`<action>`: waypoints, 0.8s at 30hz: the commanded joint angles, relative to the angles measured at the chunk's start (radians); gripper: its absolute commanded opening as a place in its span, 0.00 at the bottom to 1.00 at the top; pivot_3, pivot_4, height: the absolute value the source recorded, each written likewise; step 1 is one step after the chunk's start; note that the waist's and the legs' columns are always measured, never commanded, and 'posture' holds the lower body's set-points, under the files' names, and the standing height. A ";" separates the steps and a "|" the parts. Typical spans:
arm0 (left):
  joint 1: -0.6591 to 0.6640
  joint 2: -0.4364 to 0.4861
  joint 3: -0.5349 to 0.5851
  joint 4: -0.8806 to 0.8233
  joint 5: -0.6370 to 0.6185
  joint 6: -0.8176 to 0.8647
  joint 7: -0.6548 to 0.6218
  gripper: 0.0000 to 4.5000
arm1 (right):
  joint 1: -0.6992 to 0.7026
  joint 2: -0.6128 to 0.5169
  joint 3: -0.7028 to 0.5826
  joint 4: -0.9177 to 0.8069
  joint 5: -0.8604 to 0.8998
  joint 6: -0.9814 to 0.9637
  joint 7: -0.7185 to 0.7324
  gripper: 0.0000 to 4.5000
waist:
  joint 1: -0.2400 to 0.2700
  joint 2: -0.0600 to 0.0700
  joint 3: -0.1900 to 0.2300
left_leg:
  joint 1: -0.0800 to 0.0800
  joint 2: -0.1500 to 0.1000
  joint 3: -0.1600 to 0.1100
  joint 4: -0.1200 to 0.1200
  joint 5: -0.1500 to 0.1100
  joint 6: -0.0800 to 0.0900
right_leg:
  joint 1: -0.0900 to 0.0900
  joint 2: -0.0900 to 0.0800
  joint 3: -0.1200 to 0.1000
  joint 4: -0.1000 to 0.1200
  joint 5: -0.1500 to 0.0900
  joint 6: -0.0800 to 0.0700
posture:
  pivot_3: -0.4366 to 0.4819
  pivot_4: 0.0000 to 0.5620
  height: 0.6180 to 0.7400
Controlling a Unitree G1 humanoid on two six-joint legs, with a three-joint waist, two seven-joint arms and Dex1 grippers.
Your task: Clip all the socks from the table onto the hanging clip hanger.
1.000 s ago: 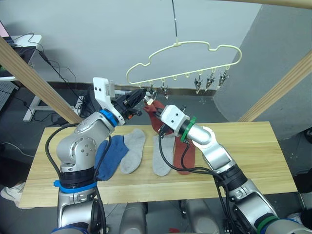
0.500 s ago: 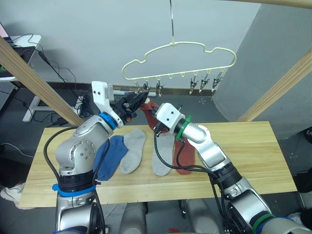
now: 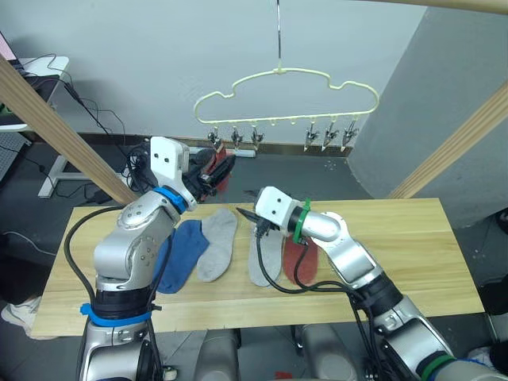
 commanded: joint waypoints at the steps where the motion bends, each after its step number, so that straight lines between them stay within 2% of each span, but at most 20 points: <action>1: 0.028 -0.041 -0.046 -0.048 0.086 -0.139 0.019 0.63 | 0.060 -0.090 -0.081 -0.218 0.099 0.058 0.089 0.45 | 0.004 0.000 0.000 | -0.001 0.000 0.000 0.000 0.000 0.000 | 0.000 0.000 0.000 0.000 0.000 0.000 | 0.29 0.50 1.00; 4: 0.053 -0.096 -0.073 -0.031 0.150 -0.233 0.053 0.63 | 0.108 -0.189 -0.174 -0.360 0.198 0.147 0.142 0.45 | 0.008 0.000 0.000 | -0.001 0.000 0.000 0.001 0.000 0.000 | 0.000 -0.002 0.000 0.000 0.001 0.001 | 0.29 0.51 1.00; 7: 0.069 -0.145 -0.095 0.008 0.199 -0.304 0.078 0.63 | 0.136 -0.271 -0.270 -0.478 0.299 0.248 0.175 0.45 | 0.005 0.000 0.000 | -0.001 -0.001 0.000 0.003 0.000 0.000 | 0.001 0.000 0.000 0.000 0.001 0.001 | 0.24 0.52 1.00; 12: 0.038 -0.212 -0.104 0.101 0.243 -0.379 0.112 0.63 | 0.144 -0.312 -0.363 -0.617 0.425 0.414 0.135 0.45 | -0.010 0.000 0.000 | -0.001 0.000 0.000 0.006 0.000 0.001 | 0.002 0.003 0.001 0.001 0.001 0.001 | 0.20 0.53 1.00; 24: -0.077 -0.273 -0.075 0.303 0.296 -0.498 0.187 0.63 | 0.141 -0.351 -0.435 -0.673 0.504 0.528 0.046 0.45 | -0.033 -0.001 0.000 | -0.001 -0.001 0.001 0.015 0.001 0.002 | 0.001 0.004 0.002 0.010 -0.002 0.006 | 0.17 0.54 1.00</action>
